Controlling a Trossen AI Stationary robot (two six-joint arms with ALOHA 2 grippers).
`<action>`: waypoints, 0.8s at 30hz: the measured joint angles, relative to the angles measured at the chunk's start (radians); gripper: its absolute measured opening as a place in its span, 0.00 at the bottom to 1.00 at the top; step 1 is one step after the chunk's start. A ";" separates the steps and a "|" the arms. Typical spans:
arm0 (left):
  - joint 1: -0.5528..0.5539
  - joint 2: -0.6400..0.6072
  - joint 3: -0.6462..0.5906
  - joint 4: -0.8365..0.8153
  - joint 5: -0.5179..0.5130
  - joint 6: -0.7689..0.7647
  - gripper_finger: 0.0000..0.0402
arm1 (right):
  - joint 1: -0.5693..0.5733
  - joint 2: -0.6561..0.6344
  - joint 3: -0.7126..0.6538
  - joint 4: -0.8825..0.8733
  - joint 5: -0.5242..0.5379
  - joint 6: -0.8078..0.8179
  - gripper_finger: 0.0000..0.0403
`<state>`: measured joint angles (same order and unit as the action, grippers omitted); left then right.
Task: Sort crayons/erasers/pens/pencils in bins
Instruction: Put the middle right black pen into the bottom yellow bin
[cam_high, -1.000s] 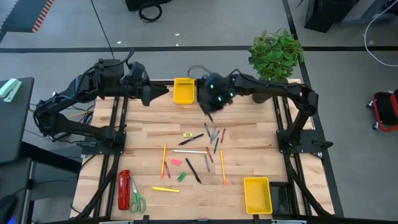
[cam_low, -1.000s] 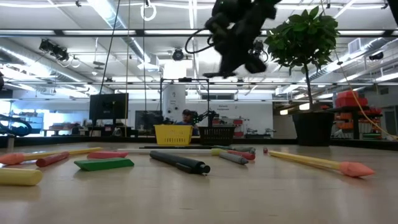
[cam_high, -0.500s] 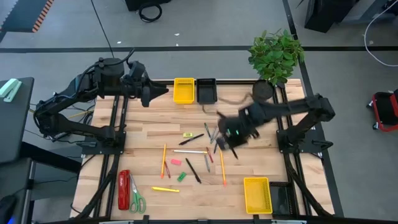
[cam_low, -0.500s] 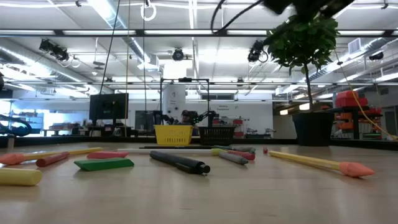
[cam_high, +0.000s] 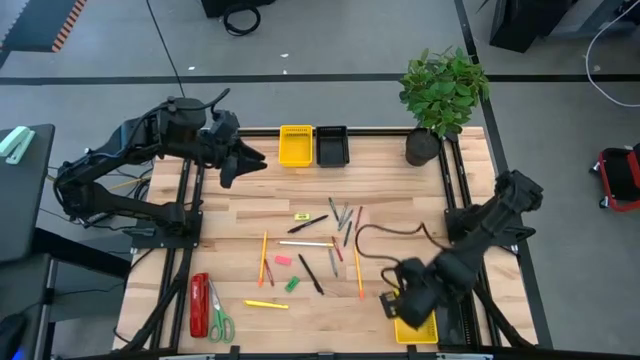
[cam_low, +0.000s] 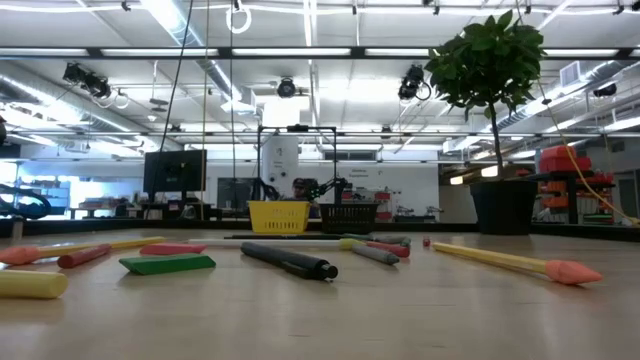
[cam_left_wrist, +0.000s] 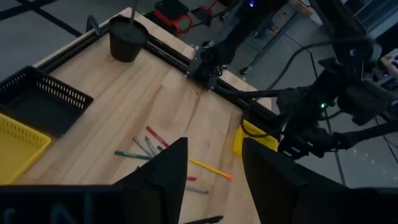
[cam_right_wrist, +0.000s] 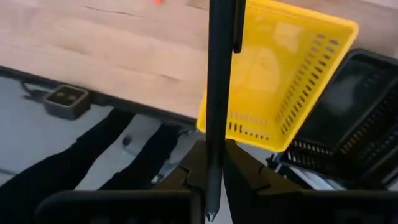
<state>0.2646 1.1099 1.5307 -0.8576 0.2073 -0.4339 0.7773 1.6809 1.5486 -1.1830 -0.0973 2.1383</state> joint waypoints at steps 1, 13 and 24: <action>0.000 0.000 0.000 0.000 0.000 -0.004 0.40 | 0.015 0.013 0.000 -0.006 0.003 0.004 0.10; 0.000 0.003 0.000 0.022 0.000 -0.081 0.40 | 0.063 0.133 -0.088 0.082 -0.016 -0.136 0.10; 0.000 0.003 0.000 0.017 -0.052 -0.134 0.40 | 0.116 0.125 -0.244 0.259 -0.038 -0.151 0.10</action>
<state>0.2642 1.1126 1.5307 -0.8404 0.1551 -0.5676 0.8938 1.8064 1.3049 -0.9240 -0.1355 1.9876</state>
